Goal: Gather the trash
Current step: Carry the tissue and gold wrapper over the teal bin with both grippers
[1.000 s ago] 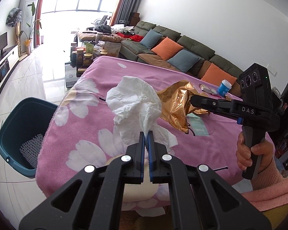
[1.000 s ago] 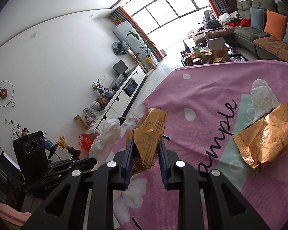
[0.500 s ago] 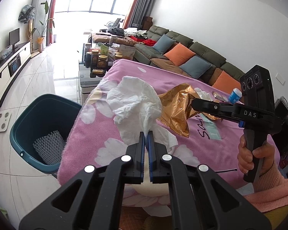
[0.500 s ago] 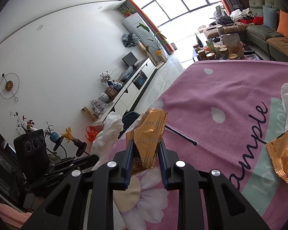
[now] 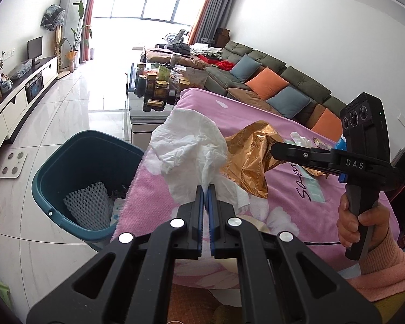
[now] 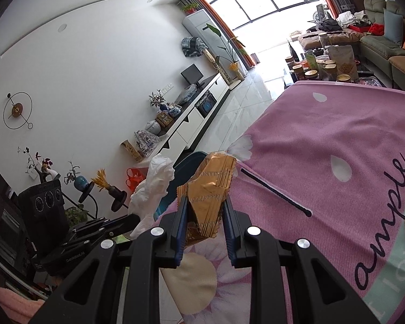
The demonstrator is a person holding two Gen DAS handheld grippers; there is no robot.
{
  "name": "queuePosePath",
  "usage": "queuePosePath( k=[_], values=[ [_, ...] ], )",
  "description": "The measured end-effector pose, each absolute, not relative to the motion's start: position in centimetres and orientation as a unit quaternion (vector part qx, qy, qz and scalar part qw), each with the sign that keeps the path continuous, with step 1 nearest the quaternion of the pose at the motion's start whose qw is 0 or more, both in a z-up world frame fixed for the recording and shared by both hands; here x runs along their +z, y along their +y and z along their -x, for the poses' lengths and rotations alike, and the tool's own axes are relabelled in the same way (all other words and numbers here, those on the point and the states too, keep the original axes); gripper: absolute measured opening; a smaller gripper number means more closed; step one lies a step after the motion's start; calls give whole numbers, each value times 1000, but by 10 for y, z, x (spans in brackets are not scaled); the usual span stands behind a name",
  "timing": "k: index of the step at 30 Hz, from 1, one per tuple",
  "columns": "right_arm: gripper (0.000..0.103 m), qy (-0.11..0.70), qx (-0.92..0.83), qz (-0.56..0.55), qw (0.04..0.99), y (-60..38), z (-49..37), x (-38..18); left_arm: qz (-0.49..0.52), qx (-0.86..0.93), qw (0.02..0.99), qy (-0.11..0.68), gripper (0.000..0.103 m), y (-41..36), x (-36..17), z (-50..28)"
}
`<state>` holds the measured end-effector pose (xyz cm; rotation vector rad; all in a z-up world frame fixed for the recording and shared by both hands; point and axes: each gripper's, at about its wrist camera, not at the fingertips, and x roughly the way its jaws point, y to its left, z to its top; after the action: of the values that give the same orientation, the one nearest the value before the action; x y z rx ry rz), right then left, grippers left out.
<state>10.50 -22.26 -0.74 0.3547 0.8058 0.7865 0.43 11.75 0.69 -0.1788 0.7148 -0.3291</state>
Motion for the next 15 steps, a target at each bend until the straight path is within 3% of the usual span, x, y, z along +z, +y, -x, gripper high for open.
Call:
queuePosePath(
  k=[15],
  values=[
    [23,387,397,-140,821,-178,-124,0,93,-104,926,350,4,151,4,-4]
  ],
)
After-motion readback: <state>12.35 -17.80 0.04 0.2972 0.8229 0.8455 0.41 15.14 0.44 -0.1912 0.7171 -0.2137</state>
